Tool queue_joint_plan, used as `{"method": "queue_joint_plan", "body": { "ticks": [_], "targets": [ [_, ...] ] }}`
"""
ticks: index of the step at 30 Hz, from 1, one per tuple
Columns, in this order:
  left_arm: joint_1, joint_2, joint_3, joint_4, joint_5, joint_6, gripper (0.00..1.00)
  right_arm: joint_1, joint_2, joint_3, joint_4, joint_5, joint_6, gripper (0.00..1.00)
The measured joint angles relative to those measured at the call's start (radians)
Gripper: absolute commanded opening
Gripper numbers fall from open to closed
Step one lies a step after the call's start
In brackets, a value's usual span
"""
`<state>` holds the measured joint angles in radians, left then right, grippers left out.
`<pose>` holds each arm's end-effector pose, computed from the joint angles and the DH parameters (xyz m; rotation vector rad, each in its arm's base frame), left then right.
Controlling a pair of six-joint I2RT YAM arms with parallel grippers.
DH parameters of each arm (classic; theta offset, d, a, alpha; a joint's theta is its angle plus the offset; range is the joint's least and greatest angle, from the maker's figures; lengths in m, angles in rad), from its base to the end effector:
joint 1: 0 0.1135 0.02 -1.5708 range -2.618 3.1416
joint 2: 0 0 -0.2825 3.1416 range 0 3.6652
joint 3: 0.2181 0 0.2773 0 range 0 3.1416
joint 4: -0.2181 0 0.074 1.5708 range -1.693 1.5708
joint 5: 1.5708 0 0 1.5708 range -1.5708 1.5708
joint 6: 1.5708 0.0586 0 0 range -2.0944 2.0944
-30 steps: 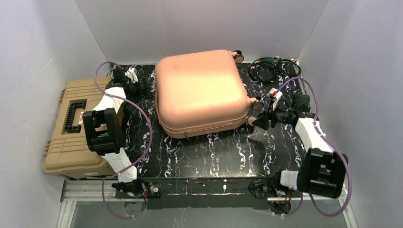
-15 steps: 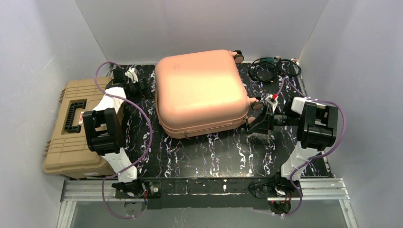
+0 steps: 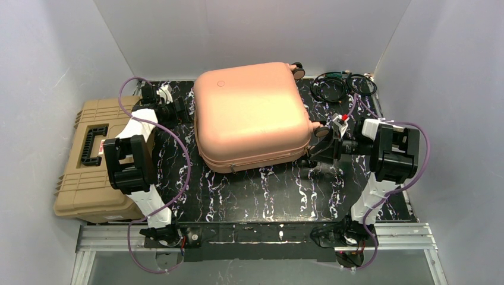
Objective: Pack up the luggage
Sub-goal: Zip the luggage at the center of the board.
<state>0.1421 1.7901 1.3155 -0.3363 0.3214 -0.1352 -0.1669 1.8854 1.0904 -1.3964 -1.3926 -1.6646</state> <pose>0.4372 0.0438 0.2249 -0.1745 2.3542 -0.3786 0.2963 0.0086 0.1622 -0.9205 1.7385 1.4508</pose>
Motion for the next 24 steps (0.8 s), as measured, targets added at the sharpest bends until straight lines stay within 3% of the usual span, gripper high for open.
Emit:
{"method": "queue_joint_plan", "body": {
  "ticks": [16,21,24],
  "targets": [
    [0.000,0.000,0.000,0.000,0.000,0.000,0.90,0.014,0.082,0.043,-0.010,-0.027,-0.031,0.61],
    [0.000,0.000,0.000,0.000,0.000,0.000,0.90,0.047,0.093,0.053,-0.013,-0.032,-0.035,0.47],
    [0.000,0.000,0.000,0.000,0.000,0.000,0.90,0.055,0.111,0.062,-0.012,-0.040,-0.039,0.30]
  ]
}}
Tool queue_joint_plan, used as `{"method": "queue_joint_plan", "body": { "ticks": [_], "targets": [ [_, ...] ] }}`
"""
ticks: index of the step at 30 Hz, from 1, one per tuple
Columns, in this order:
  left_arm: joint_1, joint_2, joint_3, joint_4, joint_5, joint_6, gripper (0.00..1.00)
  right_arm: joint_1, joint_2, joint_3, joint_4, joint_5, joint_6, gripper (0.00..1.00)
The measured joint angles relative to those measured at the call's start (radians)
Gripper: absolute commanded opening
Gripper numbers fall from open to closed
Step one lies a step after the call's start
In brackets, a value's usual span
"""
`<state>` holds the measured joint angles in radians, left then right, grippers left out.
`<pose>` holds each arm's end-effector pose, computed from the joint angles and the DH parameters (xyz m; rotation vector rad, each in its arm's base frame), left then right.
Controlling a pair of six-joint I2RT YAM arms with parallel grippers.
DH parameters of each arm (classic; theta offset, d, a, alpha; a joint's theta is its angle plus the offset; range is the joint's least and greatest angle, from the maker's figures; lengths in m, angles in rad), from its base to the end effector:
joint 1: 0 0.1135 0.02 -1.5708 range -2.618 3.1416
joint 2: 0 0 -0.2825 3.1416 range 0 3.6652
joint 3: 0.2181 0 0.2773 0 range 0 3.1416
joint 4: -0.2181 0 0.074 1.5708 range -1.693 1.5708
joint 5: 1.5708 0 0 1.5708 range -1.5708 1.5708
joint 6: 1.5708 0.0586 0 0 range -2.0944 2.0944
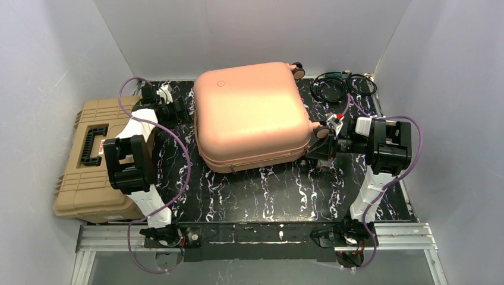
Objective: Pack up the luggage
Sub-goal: Zip the luggage at the center of the board.
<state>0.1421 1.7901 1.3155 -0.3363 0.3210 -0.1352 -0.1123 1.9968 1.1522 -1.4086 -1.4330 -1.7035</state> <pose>0.4372 0.0439 0.2249 -0.1747 2.3543 -0.3782 0.3142 0.0230 0.1445 -0.9242 1.7093 1.5145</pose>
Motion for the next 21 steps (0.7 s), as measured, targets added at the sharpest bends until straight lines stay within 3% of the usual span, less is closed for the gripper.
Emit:
{"method": "queue_joint_plan", "body": {
  "ticks": [3,17,19,21],
  "targets": [
    [0.000,0.000,0.000,0.000,0.000,0.000,0.90,-0.001,0.008,0.002,0.001,-0.003,0.006,0.02],
    [0.000,0.000,-0.022,0.005,-0.003,0.002,0.90,-0.019,0.007,0.003,-0.006,-0.011,-0.023,0.01],
    [0.000,0.000,-0.023,0.007,-0.005,0.002,0.90,-0.023,0.009,-0.007,-0.008,-0.018,-0.034,0.13],
    [0.000,0.000,-0.024,0.008,-0.006,0.003,0.90,-0.023,0.010,-0.015,-0.008,-0.027,-0.044,0.36]
  ]
}}
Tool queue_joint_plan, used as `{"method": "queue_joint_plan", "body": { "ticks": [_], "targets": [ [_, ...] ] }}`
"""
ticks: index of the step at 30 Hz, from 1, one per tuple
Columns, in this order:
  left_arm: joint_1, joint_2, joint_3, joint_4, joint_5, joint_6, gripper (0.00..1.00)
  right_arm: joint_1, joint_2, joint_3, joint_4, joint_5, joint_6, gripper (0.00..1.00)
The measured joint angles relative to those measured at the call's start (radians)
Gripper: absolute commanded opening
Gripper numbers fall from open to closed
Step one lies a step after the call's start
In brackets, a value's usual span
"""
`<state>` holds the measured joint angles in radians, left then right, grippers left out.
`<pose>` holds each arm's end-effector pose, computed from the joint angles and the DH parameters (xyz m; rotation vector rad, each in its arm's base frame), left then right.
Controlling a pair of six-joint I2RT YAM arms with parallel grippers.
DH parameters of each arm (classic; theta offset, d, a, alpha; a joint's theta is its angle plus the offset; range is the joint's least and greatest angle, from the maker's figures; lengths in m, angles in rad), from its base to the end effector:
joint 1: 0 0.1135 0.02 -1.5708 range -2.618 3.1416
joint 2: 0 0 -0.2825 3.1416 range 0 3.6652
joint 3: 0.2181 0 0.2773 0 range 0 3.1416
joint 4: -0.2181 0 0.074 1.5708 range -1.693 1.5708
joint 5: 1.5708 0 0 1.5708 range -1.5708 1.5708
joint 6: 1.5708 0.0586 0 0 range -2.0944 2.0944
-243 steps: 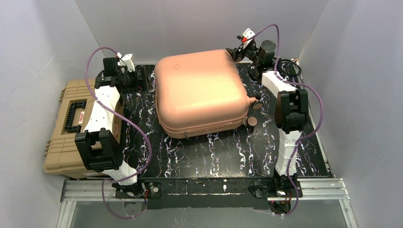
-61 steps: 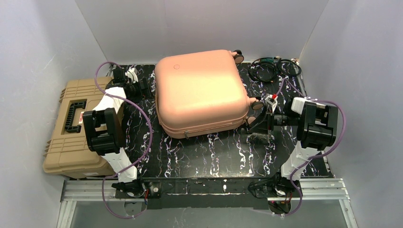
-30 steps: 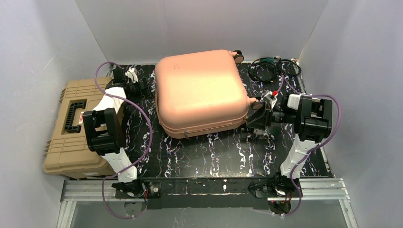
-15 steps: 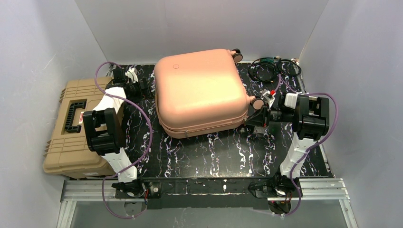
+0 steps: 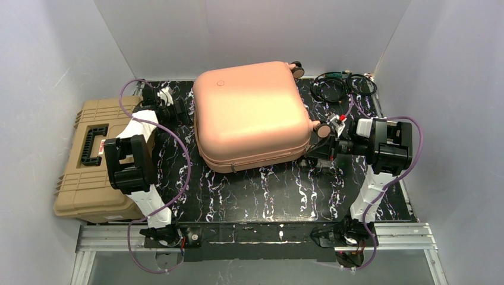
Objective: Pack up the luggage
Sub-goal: Zip the luggage at the center of the board.
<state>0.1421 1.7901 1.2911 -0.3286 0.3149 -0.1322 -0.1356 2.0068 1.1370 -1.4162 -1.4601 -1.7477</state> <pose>0.4338 0.0437 0.2168 -0.1790 2.3708 -0.3722 0.3121 0.0162 0.1406 -0.8853 1.6868 1.4973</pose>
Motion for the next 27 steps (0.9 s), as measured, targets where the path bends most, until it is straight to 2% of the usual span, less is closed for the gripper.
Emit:
{"method": "queue_joint_plan", "body": {
  "ticks": [1,3,4,5,6,14,22,25,27],
  "targets": [
    [0.000,0.000,0.000,0.000,-0.001,0.001,0.90,-0.001,0.000,-0.006,-0.001,-0.004,-0.006,0.47],
    [0.000,0.000,-0.001,0.000,-0.002,0.001,0.90,-0.015,0.000,-0.030,0.002,-0.006,-0.016,0.61],
    [0.000,0.000,-0.001,0.000,-0.002,0.002,0.90,-0.025,0.000,-0.045,0.000,-0.007,-0.026,0.74],
    [0.000,0.000,-0.001,0.000,-0.003,0.002,0.90,-0.033,0.000,-0.058,0.000,-0.007,-0.035,0.94],
    [0.000,0.000,-0.001,0.000,-0.004,0.002,0.90,-0.042,0.000,-0.072,0.000,-0.008,-0.048,0.98],
    [0.000,0.000,-0.006,0.000,-0.005,0.002,0.90,-0.130,-0.034,-0.121,0.003,-0.009,-0.097,0.98],
    [0.000,0.000,-0.006,-0.001,-0.012,0.009,0.90,-0.299,-0.311,-0.144,0.004,0.074,-0.111,0.98],
    [0.000,0.000,-0.004,-0.011,-0.020,0.017,0.90,-0.331,-0.430,-0.145,0.103,0.187,0.037,0.98],
    [0.000,0.000,0.002,-0.023,-0.027,0.025,0.90,-0.318,-0.543,-0.163,0.285,0.338,0.247,0.98]
  ]
}}
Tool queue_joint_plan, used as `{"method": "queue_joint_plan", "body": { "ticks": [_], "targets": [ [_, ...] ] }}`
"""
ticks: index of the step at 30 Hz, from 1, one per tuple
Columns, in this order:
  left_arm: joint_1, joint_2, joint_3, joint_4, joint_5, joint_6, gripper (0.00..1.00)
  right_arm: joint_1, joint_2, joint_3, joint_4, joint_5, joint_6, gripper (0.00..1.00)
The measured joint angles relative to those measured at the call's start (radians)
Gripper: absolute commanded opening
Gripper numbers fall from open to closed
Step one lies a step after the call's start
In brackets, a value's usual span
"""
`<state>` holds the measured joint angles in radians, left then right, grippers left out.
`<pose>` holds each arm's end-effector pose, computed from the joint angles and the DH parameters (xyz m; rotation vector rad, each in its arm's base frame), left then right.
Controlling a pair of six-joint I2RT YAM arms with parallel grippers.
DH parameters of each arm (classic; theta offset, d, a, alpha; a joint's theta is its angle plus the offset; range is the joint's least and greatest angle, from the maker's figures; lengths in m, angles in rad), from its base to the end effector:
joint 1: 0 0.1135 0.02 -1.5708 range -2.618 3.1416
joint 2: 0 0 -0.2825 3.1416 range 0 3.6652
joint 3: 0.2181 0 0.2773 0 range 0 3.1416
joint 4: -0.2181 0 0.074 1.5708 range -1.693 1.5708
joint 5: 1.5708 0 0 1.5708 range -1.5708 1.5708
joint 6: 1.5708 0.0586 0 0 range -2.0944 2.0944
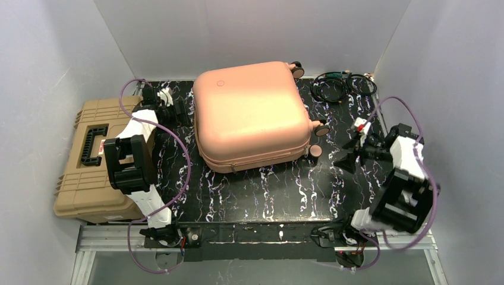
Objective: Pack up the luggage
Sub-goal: Zip the luggage at the center of the board.
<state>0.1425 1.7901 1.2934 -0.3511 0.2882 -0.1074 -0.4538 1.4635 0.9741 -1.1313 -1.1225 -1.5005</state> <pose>0.4322 0.0452 0.2154 -0.1681 2.3928 -0.3316 0.2496 -0.0630 0.2208 -1.0270 1.8462 0.7866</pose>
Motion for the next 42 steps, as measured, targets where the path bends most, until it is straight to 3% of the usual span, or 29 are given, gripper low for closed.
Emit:
{"method": "queue_joint_plan", "body": {
  "ticks": [5,11,15,18,21,24,34,42],
  "targets": [
    [0.000,-0.005,0.024,-0.026,-0.021,0.019,0.91,0.062,-0.310,-0.075,0.313,0.314,0.318,0.98],
    [0.000,-0.025,0.035,-0.043,-0.031,0.027,0.91,0.062,-0.459,-0.048,0.455,0.390,0.509,0.98],
    [0.000,-0.032,0.038,-0.052,-0.031,0.027,0.91,0.062,-0.425,-0.055,0.521,0.301,0.604,0.96],
    [0.000,-0.037,0.038,-0.056,-0.031,0.029,0.91,0.063,-0.396,-0.137,0.646,0.200,0.737,0.76],
    [0.000,-0.040,0.038,-0.060,-0.035,0.031,0.91,0.064,-0.388,-0.241,0.776,0.138,0.867,0.75],
    [0.000,-0.040,0.038,-0.061,-0.037,0.032,0.91,0.097,-0.388,-0.311,0.905,0.131,0.962,0.61],
    [0.000,-0.040,0.038,-0.070,-0.037,0.029,0.91,0.277,-0.285,-0.406,1.210,0.117,1.111,0.67],
    [0.000,-0.040,0.038,-0.076,-0.038,0.029,0.91,0.355,-0.205,-0.433,1.322,0.091,1.170,0.70]
  ]
}}
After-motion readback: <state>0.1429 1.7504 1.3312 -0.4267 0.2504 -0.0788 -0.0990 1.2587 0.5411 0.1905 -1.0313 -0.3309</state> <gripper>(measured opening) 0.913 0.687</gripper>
